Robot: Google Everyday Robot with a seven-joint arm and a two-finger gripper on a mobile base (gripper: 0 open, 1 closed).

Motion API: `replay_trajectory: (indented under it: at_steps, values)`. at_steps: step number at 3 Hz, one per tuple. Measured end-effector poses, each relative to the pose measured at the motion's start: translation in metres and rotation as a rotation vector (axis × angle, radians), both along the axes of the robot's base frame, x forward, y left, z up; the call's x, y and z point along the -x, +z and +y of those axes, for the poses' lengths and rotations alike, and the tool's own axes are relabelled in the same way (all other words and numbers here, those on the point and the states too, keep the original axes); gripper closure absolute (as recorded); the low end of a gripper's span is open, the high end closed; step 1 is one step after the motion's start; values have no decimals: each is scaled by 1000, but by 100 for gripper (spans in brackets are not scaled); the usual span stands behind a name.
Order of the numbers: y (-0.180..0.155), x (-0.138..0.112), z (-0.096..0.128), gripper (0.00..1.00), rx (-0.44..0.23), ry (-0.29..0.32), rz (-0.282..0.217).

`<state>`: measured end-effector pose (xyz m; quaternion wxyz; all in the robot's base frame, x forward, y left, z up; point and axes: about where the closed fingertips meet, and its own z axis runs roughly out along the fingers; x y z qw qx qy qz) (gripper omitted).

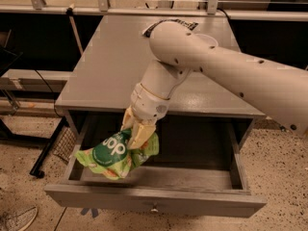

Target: Place green rice chip bag into top drawer

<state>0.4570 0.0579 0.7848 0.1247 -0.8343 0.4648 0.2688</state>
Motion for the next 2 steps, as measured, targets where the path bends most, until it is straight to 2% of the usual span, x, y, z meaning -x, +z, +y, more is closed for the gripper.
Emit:
replay_trajectory:
  at_steps: [1,2]
  values:
    - [-13,-5,8,100,-18,91,-97]
    - [-20,-10,12,100,-14,132,-167]
